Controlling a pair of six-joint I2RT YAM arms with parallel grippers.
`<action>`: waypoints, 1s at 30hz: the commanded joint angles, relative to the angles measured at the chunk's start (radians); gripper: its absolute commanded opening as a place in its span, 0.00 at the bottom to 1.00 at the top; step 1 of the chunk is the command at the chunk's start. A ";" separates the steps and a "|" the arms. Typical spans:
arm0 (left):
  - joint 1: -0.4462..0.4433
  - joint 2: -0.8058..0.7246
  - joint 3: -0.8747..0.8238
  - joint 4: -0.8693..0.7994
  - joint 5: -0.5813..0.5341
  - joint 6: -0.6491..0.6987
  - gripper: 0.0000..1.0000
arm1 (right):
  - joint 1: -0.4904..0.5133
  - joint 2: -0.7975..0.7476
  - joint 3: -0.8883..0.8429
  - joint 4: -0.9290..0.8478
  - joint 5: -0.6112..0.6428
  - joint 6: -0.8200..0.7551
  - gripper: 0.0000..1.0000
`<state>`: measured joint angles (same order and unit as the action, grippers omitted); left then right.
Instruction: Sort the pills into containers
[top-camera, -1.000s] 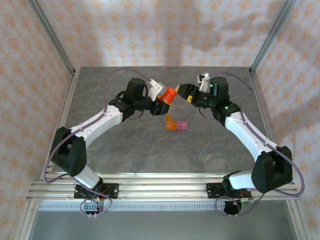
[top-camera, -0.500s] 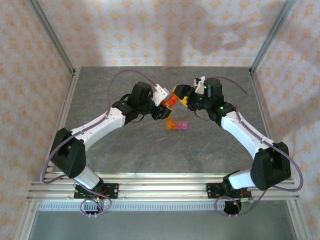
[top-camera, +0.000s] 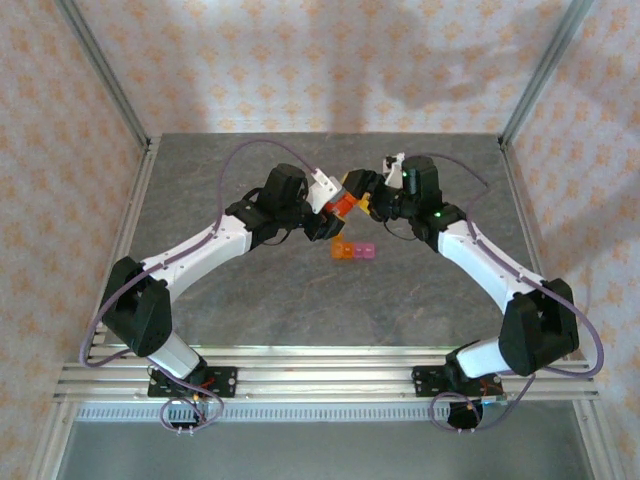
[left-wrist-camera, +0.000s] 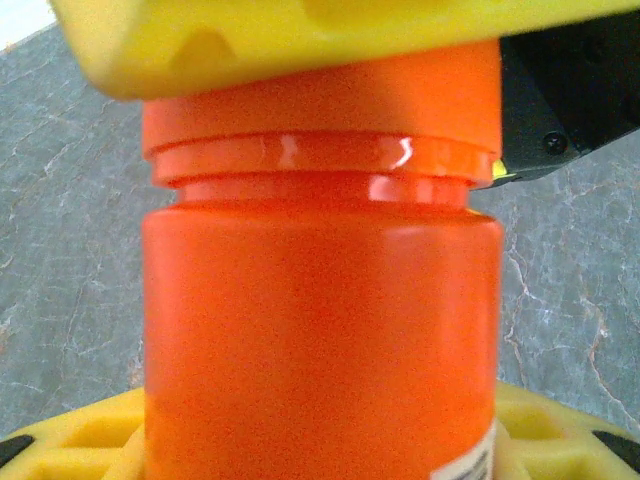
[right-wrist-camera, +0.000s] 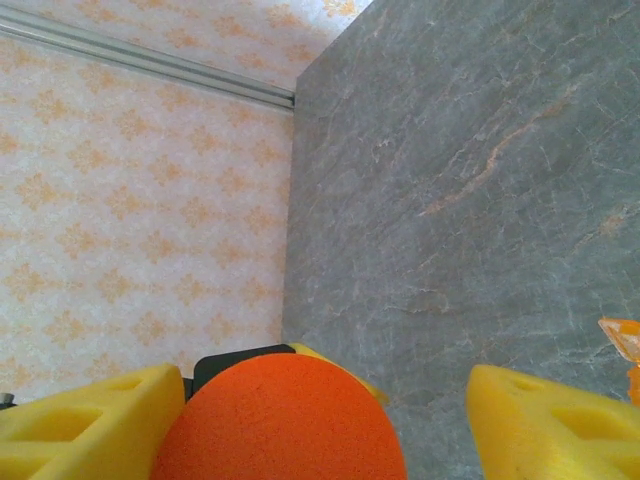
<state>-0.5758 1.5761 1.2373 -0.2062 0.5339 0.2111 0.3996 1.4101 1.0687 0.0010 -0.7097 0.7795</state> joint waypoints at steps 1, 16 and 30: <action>-0.006 0.005 0.037 0.008 -0.012 0.011 0.00 | 0.007 0.006 0.037 0.034 0.003 0.006 0.64; 0.079 -0.033 -0.004 0.151 0.252 -0.180 0.00 | -0.059 -0.029 0.012 0.038 -0.013 -0.205 0.28; 0.105 -0.034 -0.044 0.199 0.448 -0.259 0.00 | -0.154 0.002 0.022 0.096 -0.161 -0.373 0.25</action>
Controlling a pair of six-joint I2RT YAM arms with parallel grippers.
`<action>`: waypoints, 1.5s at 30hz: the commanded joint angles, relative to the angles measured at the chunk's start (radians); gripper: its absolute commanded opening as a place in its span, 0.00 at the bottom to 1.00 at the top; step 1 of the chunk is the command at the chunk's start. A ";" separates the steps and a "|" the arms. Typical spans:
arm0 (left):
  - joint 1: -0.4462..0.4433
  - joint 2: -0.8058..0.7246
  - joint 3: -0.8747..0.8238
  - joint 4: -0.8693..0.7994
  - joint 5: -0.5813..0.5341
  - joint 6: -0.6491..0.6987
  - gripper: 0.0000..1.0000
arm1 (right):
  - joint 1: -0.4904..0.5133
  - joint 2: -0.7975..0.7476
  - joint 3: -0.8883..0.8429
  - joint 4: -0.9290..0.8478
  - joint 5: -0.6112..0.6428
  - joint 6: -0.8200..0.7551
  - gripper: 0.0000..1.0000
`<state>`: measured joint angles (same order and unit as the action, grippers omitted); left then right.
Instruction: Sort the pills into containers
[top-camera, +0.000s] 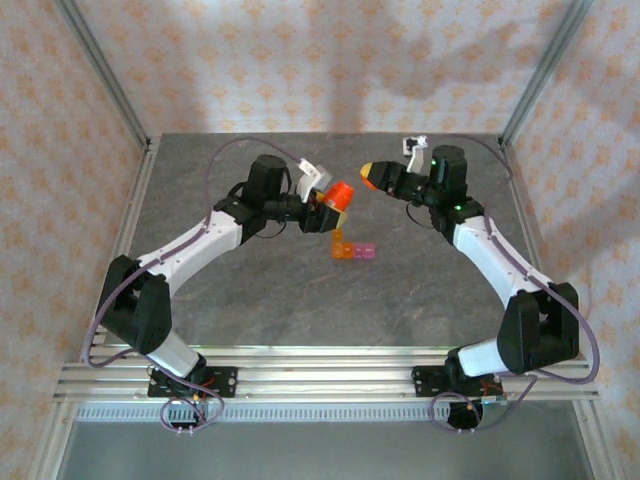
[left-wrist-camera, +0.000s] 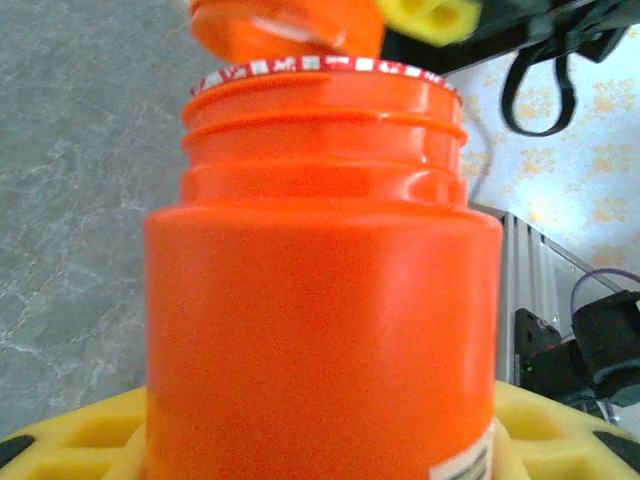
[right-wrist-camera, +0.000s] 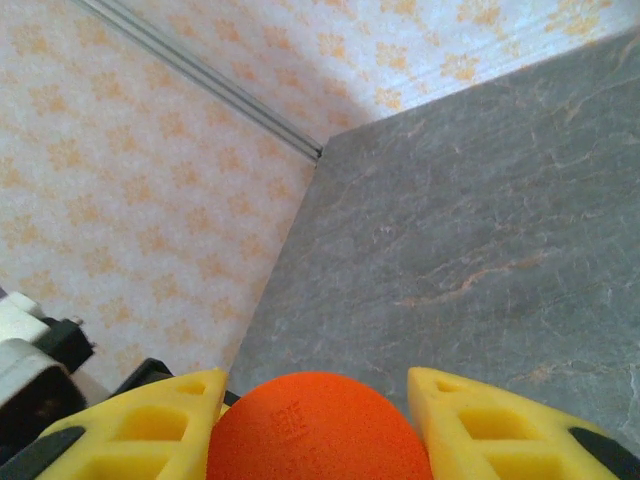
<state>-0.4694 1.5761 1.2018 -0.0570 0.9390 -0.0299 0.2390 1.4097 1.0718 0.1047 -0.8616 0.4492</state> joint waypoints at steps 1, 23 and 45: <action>0.000 -0.037 -0.011 0.049 0.034 -0.015 0.00 | 0.006 0.001 0.014 -0.027 0.009 -0.049 0.25; 0.000 -0.104 -0.065 -0.125 -0.291 0.016 0.00 | 0.004 0.179 -0.118 -0.359 0.877 0.076 0.29; -0.012 -0.203 -0.097 -0.274 -0.447 0.029 0.00 | 0.004 0.277 -0.118 -0.407 0.850 0.102 0.75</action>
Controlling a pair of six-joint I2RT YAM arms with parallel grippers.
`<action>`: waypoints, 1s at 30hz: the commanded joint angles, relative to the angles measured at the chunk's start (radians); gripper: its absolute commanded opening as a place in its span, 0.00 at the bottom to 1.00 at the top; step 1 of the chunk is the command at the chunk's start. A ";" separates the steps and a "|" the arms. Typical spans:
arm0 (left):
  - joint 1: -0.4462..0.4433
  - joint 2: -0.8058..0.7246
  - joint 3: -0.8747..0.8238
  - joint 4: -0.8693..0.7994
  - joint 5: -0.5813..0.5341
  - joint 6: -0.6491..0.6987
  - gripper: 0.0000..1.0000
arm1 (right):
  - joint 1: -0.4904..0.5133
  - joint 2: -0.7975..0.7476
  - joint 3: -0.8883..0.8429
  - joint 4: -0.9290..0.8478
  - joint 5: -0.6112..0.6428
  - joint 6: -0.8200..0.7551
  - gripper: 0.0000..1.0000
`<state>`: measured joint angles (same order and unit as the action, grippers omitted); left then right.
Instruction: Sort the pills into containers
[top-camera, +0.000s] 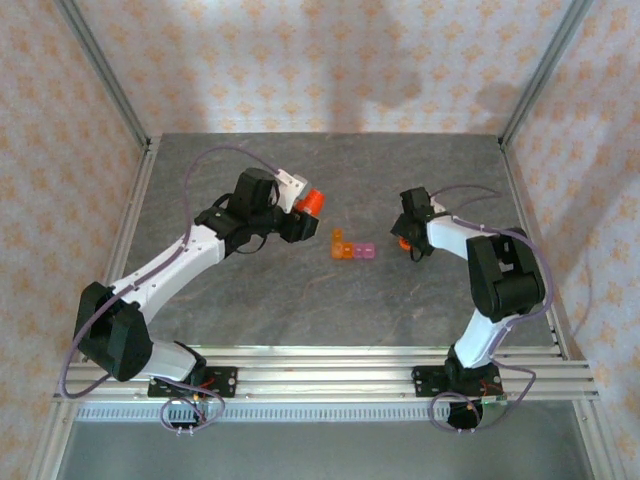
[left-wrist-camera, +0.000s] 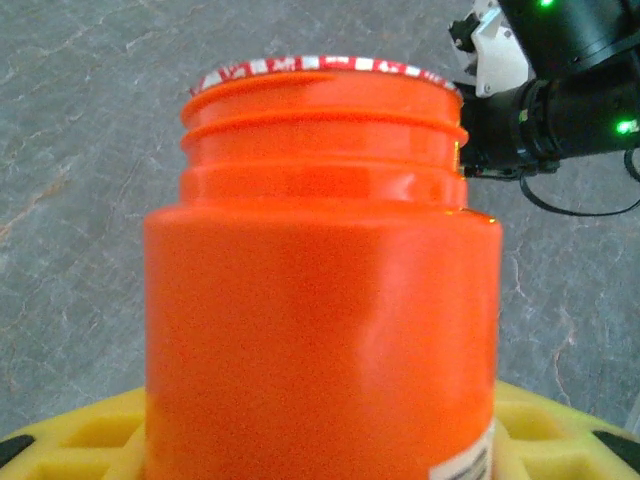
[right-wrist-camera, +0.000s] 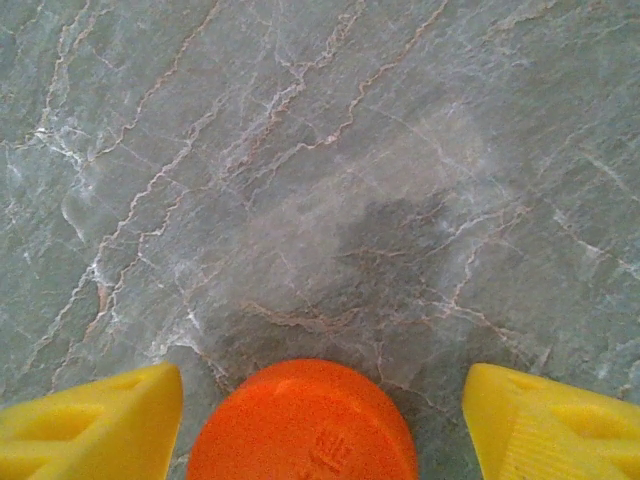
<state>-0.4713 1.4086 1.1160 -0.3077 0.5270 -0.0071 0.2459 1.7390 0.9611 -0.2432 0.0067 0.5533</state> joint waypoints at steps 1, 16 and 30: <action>-0.011 -0.043 -0.017 -0.026 -0.041 0.007 0.00 | -0.002 -0.072 -0.008 -0.063 -0.032 -0.004 0.75; -0.042 -0.073 -0.029 -0.128 -0.200 0.024 0.00 | 0.006 -0.168 0.026 -0.071 -0.419 -0.010 0.63; -0.110 -0.040 -0.077 -0.092 -0.305 0.025 0.00 | 0.063 0.032 0.160 -0.049 -0.513 -0.062 0.23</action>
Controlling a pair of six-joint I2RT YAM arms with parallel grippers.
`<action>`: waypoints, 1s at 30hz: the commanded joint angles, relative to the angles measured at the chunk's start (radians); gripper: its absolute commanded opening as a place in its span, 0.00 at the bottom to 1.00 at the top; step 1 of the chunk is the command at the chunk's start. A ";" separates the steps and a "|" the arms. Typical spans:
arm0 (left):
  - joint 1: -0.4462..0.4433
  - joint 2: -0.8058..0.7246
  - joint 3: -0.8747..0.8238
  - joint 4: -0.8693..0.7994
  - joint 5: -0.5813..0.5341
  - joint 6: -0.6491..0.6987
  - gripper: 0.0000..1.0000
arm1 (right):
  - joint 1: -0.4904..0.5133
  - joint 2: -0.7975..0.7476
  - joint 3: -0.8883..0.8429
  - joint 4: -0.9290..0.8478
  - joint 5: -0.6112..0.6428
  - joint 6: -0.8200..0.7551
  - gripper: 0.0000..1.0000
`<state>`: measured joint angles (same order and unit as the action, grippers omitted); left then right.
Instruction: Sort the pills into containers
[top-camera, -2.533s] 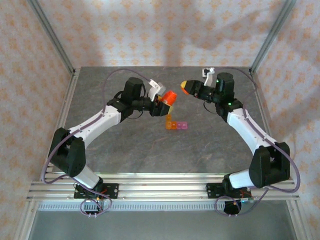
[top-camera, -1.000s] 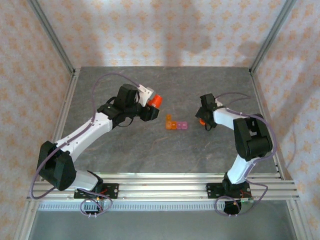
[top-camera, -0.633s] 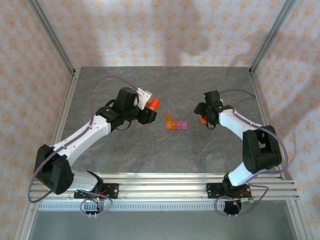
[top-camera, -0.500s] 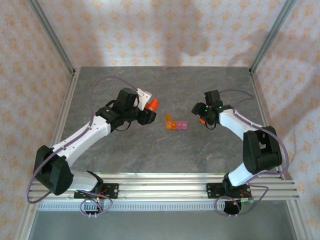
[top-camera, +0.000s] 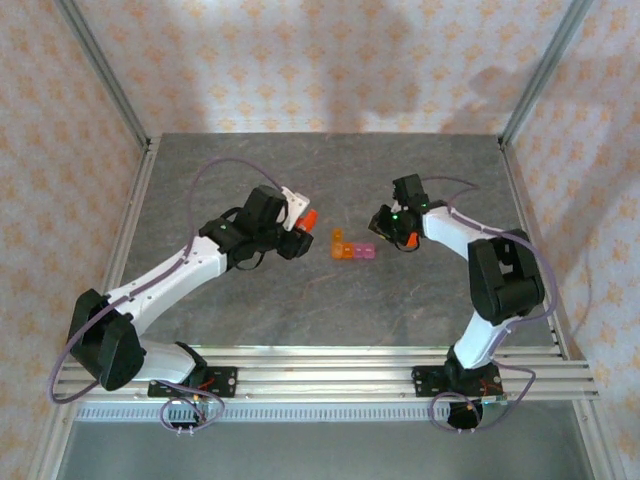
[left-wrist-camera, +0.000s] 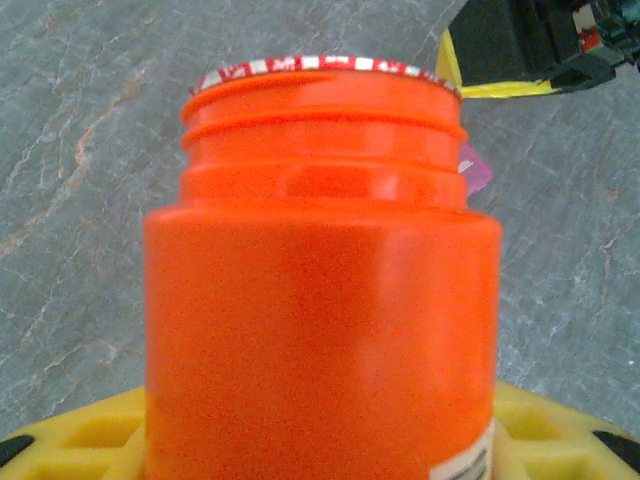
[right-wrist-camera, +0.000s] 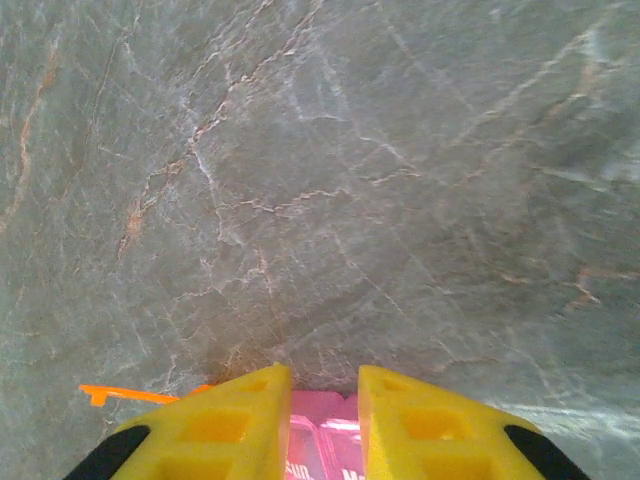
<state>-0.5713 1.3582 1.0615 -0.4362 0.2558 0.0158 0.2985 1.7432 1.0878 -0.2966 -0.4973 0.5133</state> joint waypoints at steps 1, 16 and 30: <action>-0.011 0.020 -0.021 0.039 -0.031 0.004 0.00 | 0.013 0.042 0.038 0.006 -0.007 -0.021 0.23; -0.016 0.130 0.009 0.044 0.002 0.032 0.00 | 0.053 0.114 0.035 0.007 -0.009 -0.018 0.17; -0.018 0.172 0.026 0.029 0.044 0.057 0.00 | 0.090 -0.002 -0.142 0.067 -0.041 0.048 0.17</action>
<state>-0.5831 1.5181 1.0523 -0.4229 0.2813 0.0452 0.3717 1.7885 0.9897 -0.2420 -0.5251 0.5255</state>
